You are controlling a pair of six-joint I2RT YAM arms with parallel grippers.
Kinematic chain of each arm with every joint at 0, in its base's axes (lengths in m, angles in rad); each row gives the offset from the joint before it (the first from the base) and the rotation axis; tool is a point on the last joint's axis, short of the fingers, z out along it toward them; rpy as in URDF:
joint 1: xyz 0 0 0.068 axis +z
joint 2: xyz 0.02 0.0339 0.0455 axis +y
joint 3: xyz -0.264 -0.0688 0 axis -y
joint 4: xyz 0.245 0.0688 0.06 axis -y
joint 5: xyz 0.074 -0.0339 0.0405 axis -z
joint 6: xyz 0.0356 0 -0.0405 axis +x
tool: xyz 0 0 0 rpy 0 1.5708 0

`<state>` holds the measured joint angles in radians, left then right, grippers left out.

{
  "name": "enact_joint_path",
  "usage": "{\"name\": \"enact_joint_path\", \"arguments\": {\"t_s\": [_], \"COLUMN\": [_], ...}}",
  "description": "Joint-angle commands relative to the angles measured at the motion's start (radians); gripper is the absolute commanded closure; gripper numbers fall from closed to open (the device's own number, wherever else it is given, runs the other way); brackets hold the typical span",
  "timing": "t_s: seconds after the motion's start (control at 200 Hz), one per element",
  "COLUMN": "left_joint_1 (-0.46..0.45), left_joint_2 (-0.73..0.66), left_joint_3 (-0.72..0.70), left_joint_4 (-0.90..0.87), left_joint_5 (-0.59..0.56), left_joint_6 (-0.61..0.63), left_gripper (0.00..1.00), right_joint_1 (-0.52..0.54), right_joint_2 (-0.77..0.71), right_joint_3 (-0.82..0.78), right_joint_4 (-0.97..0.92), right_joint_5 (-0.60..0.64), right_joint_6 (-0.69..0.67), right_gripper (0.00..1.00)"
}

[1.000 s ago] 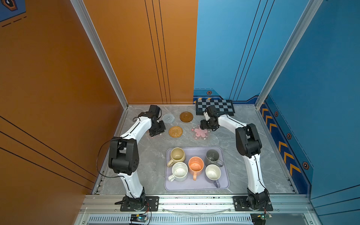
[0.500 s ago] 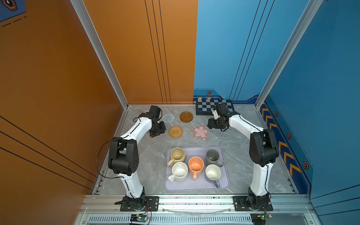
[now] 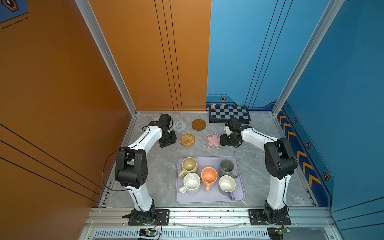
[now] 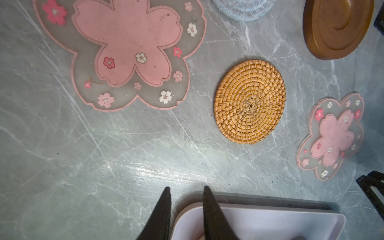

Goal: Place cups on coasters
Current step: Move the coaster to the top-center of the table.

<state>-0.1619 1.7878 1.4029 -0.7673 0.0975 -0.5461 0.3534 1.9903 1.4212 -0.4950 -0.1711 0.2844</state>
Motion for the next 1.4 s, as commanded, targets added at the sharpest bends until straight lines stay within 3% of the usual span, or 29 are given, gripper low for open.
{"name": "enact_joint_path", "arguments": {"t_s": [0.0,0.761,1.397], "left_joint_1": [0.014,0.039,0.037], "left_joint_2": [-0.026,-0.025,-0.054], "left_joint_3": [-0.023,-0.05,-0.051], "left_joint_4": [-0.018,-0.012,-0.01], "left_joint_5": [-0.004,0.007,0.016], "left_joint_6": [0.014,0.008,0.01], "left_gripper": [0.72,0.71,0.71], "right_joint_1": [0.011,0.113,0.133], "right_joint_2": [0.066,0.22,-0.006], "right_joint_3": [0.01,0.113,-0.049], "right_joint_4": [0.032,0.093,0.073], "right_joint_5": [-0.019,-0.051,-0.021], "right_joint_6": [0.048,0.169,0.135], "right_gripper": [0.31,0.31,0.33]}}
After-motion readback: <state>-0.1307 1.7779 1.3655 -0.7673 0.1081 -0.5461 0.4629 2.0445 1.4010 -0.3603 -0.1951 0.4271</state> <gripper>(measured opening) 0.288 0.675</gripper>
